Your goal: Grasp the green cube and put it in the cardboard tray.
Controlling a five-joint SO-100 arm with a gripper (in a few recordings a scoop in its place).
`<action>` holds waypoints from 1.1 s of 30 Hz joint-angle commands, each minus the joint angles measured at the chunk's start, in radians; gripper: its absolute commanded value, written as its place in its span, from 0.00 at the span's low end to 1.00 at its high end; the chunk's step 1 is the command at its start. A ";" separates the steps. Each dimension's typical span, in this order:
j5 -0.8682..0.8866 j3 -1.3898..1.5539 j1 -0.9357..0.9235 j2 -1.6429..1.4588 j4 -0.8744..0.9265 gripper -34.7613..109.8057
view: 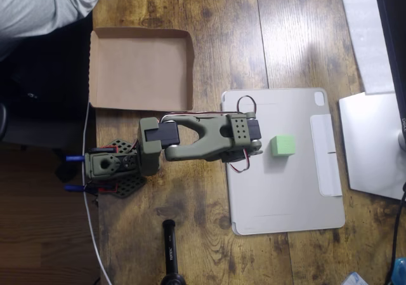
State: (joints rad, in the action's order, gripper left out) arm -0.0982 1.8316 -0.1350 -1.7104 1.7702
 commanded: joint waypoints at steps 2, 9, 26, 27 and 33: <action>0.103 0.011 0.123 -0.055 0.012 0.24; 0.109 0.012 0.121 -0.055 0.003 0.24; 0.081 -0.572 -0.017 0.146 0.014 0.24; 0.078 -0.640 -0.032 0.163 0.017 0.24; 0.020 -0.891 -0.071 0.167 0.021 0.24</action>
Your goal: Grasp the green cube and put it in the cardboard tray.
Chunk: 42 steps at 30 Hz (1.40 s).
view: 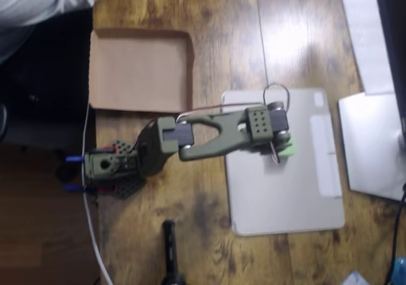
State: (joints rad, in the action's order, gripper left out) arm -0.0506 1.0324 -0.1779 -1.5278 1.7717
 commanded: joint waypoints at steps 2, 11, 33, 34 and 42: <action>-0.035 -0.130 -0.029 -0.009 0.020 0.24; -0.230 -0.190 0.035 0.107 -0.028 0.33; -0.181 0.202 0.015 0.156 -0.509 0.49; -0.181 0.202 0.017 0.156 -0.514 0.49; -0.196 0.189 0.011 0.147 -0.534 0.48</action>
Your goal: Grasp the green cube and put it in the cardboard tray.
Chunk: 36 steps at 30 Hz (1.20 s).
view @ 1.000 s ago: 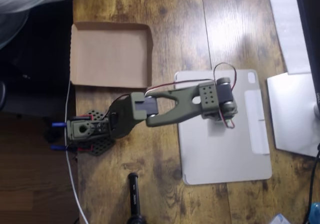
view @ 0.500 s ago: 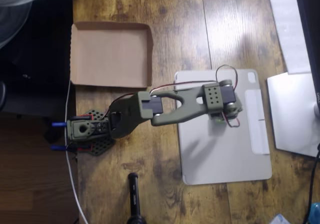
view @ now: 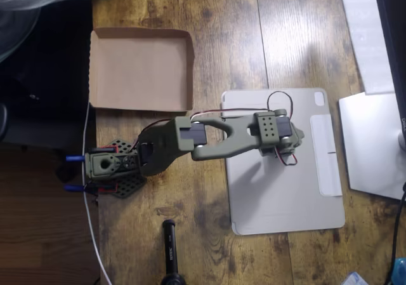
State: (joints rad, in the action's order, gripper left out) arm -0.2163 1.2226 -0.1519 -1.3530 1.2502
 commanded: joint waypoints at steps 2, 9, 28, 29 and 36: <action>-0.032 0.017 -0.020 -0.029 -0.031 0.48; -0.034 0.130 -0.034 -0.061 -0.115 0.48; -0.025 0.143 -0.035 -0.067 -0.132 0.33; -0.026 0.144 -0.035 -0.067 -0.132 0.32; -0.032 0.146 -0.037 -0.067 -0.132 0.31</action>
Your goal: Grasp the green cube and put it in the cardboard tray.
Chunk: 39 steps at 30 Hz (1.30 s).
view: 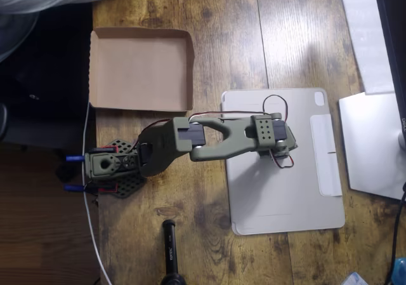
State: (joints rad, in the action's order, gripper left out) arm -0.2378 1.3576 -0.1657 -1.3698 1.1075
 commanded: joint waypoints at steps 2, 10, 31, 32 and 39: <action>-0.011 0.009 -0.026 -0.051 0.011 0.30; -0.008 -0.035 -0.023 -0.084 0.011 0.30; 0.117 -0.179 0.321 -0.334 0.472 0.33; 0.124 -0.181 0.351 -0.351 0.492 0.34; 0.158 -0.227 0.574 -0.443 0.653 0.35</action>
State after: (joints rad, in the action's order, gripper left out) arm -0.0752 1.1582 0.3191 -1.7319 1.6966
